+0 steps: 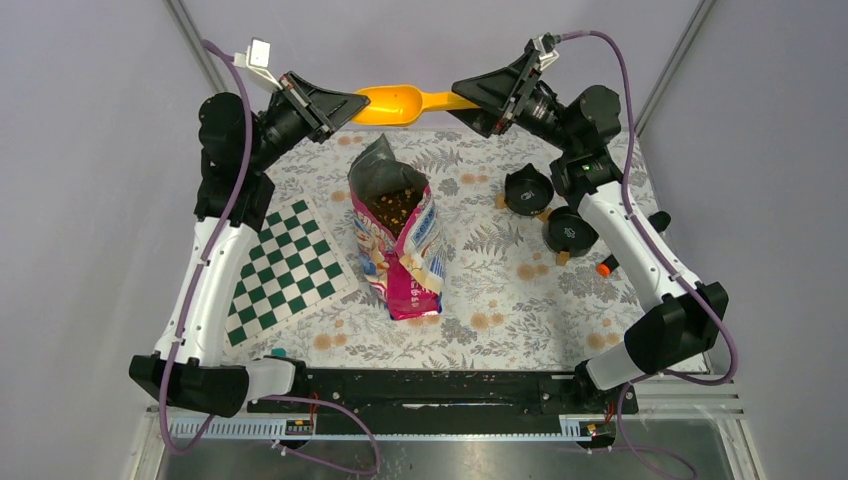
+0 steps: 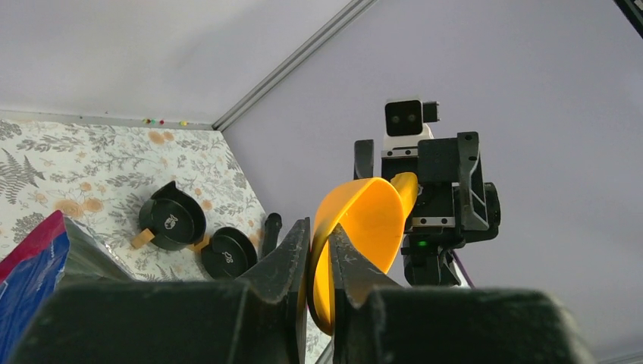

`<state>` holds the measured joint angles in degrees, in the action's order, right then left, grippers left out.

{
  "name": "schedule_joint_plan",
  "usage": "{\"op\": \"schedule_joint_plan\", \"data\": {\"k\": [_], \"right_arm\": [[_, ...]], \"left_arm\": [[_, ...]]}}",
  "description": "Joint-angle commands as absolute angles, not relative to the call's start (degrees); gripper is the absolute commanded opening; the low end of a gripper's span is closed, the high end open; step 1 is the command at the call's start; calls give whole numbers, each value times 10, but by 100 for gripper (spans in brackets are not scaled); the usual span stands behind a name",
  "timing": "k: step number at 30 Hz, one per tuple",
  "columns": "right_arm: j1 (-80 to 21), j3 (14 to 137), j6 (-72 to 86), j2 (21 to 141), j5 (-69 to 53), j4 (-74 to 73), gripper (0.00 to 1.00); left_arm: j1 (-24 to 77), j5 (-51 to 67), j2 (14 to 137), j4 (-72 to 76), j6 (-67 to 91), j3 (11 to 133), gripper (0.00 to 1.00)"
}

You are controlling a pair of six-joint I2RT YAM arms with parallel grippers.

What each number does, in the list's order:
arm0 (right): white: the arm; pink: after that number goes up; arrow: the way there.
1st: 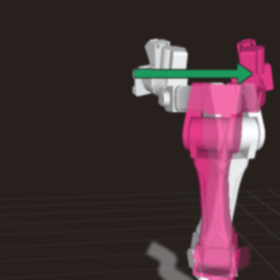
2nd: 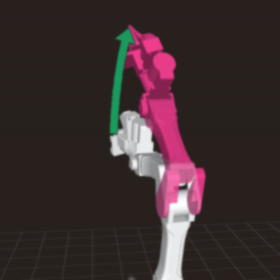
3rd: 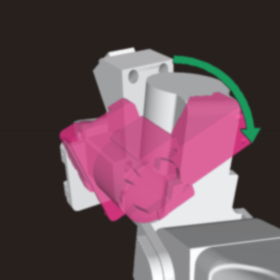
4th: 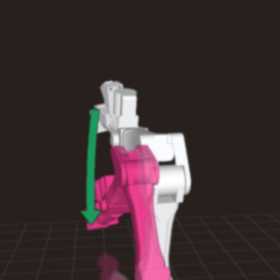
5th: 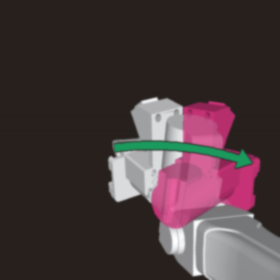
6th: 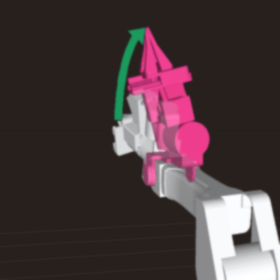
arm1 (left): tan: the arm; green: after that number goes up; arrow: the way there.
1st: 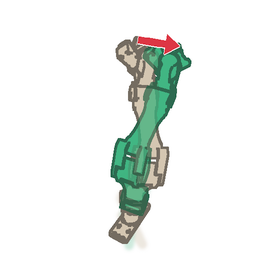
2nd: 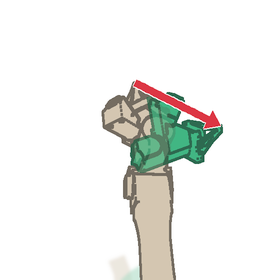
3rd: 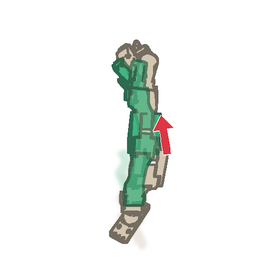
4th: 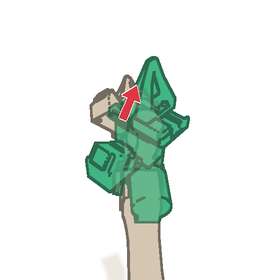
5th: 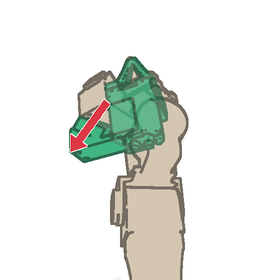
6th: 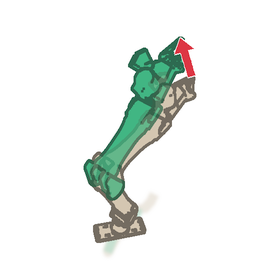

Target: Serve the pet food

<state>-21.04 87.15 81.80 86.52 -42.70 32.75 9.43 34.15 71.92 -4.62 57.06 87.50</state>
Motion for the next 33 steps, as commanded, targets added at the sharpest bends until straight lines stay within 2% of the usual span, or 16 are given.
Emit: {"op": "schedule_joint_plan", "data": {"k": [1, 5, 18, 21, 24, 26, 31, 33], "right_arm": [[-210, 898, 757, 848, -422, 253, 85], [-213, 902, 739, 846, -415, 233, 79], [-214, 889, 763, 848, -402, 269, 42], [-214, 886, 769, 849, -403, 280, 42], [-214, 882, 771, 848, -403, 291, 51], [-214, 883, 771, 849, -405, 296, 48], [-215, 886, 762, 850, -408, 285, 29], [-215, 889, 758, 852, -410, 280, 13]], "left_arm": [[107, 345, 727, -38, 569, 887, 0], [119, 325, 728, -48, 564, 888, 0], [127, 273, 713, -73, 547, 879, 0], [127, 262, 710, -79, 543, 880, 0], [127, 259, 710, -77, 547, 881, 0], [127, 263, 711, -76, 550, 880, 0], [127, 270, 711, -70, 551, 878, 0], [127, 272, 711, -67, 550, 878, 0]]}}
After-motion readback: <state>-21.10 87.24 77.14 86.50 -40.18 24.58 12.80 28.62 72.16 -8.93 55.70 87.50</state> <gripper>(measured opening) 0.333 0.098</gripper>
